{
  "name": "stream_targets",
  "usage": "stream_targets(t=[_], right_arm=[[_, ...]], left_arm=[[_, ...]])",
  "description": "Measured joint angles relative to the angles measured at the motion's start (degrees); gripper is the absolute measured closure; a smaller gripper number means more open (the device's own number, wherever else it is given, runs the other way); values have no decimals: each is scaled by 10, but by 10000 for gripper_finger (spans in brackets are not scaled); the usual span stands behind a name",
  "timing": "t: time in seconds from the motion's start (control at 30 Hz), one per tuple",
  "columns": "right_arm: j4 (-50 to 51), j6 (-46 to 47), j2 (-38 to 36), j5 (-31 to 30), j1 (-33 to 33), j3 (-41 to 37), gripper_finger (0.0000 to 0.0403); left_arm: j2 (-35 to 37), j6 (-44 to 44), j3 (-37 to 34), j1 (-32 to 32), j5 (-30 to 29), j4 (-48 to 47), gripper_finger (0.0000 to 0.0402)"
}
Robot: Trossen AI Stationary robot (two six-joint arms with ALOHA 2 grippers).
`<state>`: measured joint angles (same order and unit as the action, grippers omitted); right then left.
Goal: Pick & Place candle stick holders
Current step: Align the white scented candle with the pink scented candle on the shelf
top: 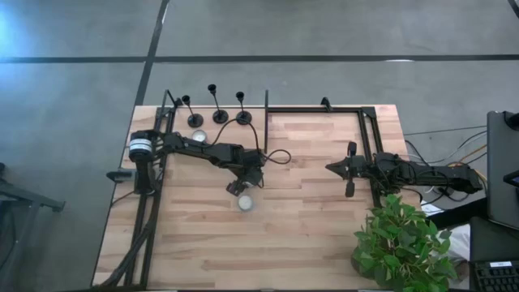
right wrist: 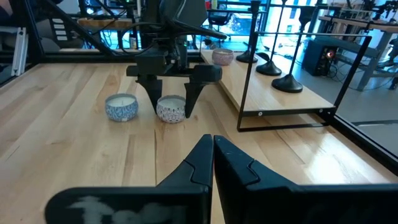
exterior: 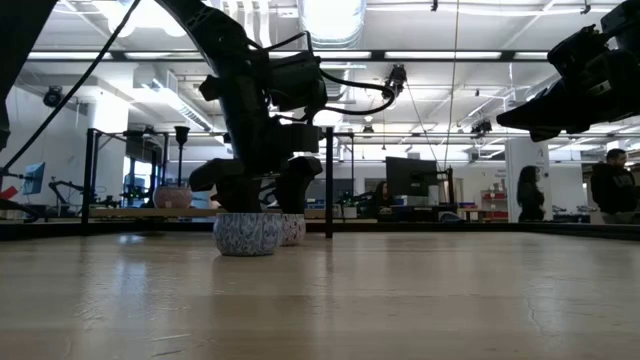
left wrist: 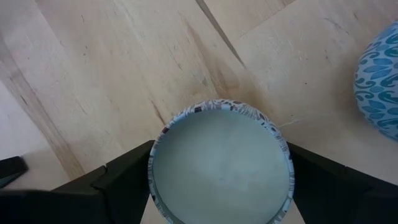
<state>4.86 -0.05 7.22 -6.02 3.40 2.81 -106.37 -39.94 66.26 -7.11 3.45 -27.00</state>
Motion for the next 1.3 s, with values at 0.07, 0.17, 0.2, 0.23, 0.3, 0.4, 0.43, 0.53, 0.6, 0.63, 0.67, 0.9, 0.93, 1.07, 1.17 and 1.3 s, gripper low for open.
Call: stream_targets(t=[0.07,0.17,0.2,0.23,0.3,0.4,0.43,0.53,0.6,0.63,0.67,0.9,0.93,1.07,1.17,1.3], right_arm=[[0,0,0,0,0,0,394],[0,0,0,0,0,0,394],[0,0,0,0,0,0,394],[0,0,0,0,0,0,394],[0,0,0,0,0,0,394],[0,0,0,0,0,0,394],[0,0,0,0,0,0,394],[0,0,0,0,0,0,394],[0,0,0,0,0,0,394],[0,0,0,0,0,0,394],[0,0,0,0,0,0,394],[0,0,0,0,0,0,394],[0,0,0,0,0,0,394],[0,0,0,0,0,0,394],[0,0,0,0,0,0,394],[0,0,0,0,0,0,394]], left_arm=[[0,0,0,0,0,0,77],[0,3,0,0,0,0,94],[0,6,0,0,0,0,97],[0,7,0,0,0,0,97],[0,11,0,0,0,1,97],[0,11,0,0,0,1,94],[-1,11,0,0,0,1,92],[-1,18,0,0,0,1,92],[-1,35,0,0,-1,3,95],[-1,45,1,0,-2,3,96],[0,55,2,0,-2,3,96],[18,100,5,0,-28,-2,96],[23,102,5,0,-33,-6,96],[31,128,5,0,-36,-34,96],[43,155,5,-2,-36,-51,96],[59,185,5,-7,-47,-67,96]])
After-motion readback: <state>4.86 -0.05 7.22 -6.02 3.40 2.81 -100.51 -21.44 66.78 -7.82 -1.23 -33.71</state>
